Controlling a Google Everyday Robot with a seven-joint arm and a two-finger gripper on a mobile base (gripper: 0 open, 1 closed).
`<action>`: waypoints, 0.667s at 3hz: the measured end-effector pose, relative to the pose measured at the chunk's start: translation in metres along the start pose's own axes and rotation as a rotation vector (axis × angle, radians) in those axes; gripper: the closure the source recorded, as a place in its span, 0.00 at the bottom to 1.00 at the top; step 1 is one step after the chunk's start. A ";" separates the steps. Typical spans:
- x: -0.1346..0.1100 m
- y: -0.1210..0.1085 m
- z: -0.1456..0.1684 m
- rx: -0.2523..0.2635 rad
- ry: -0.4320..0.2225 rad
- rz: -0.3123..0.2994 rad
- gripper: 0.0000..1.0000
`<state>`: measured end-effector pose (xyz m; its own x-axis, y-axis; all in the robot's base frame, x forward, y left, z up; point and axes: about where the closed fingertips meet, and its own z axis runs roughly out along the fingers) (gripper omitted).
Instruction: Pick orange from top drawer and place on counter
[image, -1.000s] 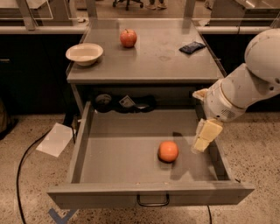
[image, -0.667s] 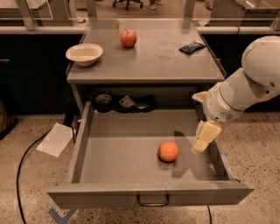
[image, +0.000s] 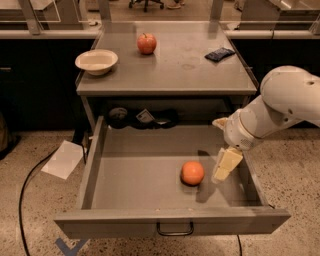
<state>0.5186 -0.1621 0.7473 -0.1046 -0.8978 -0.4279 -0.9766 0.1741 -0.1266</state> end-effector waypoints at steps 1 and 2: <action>-0.001 0.012 0.044 -0.066 -0.023 -0.001 0.00; -0.008 0.033 0.099 -0.136 -0.043 -0.036 0.00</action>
Offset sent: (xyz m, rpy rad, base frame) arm -0.0136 0.0620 -0.1016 0.0766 0.1239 0.1149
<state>0.5057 -0.1088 0.6583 -0.0638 -0.8837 -0.4637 -0.9963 0.0831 -0.0212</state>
